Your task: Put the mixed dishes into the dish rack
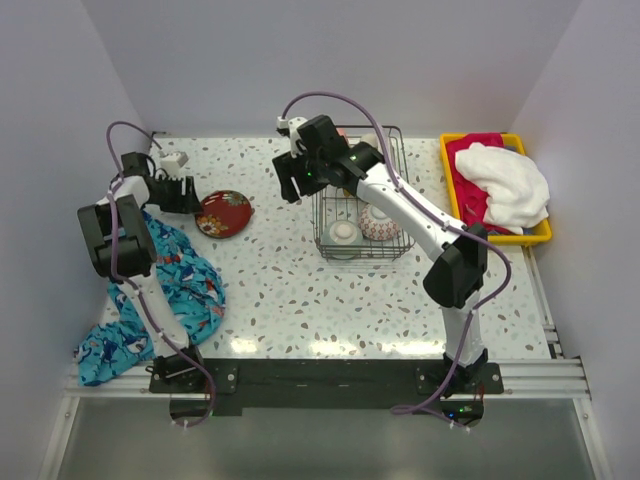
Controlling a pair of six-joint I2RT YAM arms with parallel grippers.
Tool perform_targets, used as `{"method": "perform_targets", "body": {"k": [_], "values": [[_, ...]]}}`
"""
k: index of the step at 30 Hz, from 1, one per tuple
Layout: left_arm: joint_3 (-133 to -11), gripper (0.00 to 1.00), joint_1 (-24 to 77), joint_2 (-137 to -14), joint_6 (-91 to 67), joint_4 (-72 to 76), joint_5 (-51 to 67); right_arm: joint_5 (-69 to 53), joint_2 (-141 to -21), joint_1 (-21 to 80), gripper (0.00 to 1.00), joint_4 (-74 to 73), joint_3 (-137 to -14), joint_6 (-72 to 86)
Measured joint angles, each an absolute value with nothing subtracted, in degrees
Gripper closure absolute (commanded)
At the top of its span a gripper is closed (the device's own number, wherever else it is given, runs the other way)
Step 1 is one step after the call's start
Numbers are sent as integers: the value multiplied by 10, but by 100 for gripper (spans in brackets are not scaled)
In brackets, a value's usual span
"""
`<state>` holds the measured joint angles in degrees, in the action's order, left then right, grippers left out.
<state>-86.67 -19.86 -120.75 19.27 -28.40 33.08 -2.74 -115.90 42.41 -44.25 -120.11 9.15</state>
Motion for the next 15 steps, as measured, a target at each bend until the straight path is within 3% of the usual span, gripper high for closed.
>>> {"method": "perform_targets", "body": {"k": [2,6,10,12,15], "values": [[-873,44,-199,-1215,192,-286,344,-30,-1159,424,32,-442,-1197,90],[-891,66,-199,-1235,192,-295,370,-32,-1159,423,32,-443,-1192,86],[-907,73,-198,-1253,196,-308,410,-32,-1162,419,32,-442,-1191,79],[-910,87,-198,-1258,201,-316,424,-38,-1167,417,32,-442,-1191,77],[-920,100,-197,-1265,201,-335,451,-46,-1184,410,32,-441,-1191,69]]}}
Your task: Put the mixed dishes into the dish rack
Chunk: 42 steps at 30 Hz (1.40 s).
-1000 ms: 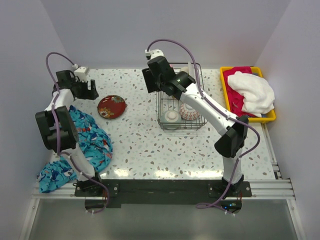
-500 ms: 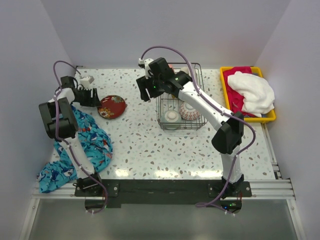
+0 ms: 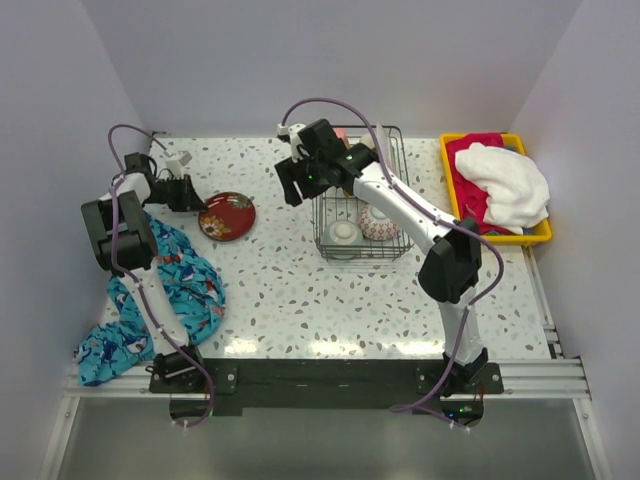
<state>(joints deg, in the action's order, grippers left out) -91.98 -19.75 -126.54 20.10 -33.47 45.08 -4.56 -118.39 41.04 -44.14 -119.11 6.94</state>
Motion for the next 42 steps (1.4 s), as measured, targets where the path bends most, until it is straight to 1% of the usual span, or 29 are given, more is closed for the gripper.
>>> {"method": "perform_targets", "body": {"k": [5,9,15,21,28,31,32,34,35,37,38,40,41,42], "values": [[-926,100,-196,-1264,202,-364,496,-84,-1221,399,32,-441,-1192,59],[-925,100,-195,-1246,234,-392,519,-144,-1255,394,32,-441,-1208,53],[-925,100,-191,-1187,376,-496,552,-229,-1297,394,32,-428,-1254,54],[-931,100,-188,-1162,535,-665,627,-288,-1319,394,32,-402,-1286,69],[-907,100,-164,-1125,596,-721,660,-329,-1332,394,32,-382,-1286,95],[-907,100,-152,-1114,596,-729,686,-341,-1344,394,34,-379,-1286,105],[-908,100,-149,-1112,596,-731,692,-343,-1347,394,43,-378,-1286,108],[-910,100,-145,-1111,594,-733,699,-356,-1356,395,53,-376,-1286,115],[-913,99,-143,-1111,592,-732,699,-366,-1360,395,66,-375,-1286,122],[-917,89,-141,-1111,590,-730,697,-385,-1364,395,82,-369,-1286,130],[-919,81,-141,-1111,589,-728,696,-393,-1365,395,100,-366,-1286,134],[-922,68,-141,-1111,561,-710,692,-402,-1364,397,100,-359,-1286,136],[-920,55,-141,-1110,539,-689,690,-412,-1364,397,100,-360,-1286,142],[-916,50,-141,-1107,500,-662,691,-410,-1364,399,100,-359,-1286,141]]}}
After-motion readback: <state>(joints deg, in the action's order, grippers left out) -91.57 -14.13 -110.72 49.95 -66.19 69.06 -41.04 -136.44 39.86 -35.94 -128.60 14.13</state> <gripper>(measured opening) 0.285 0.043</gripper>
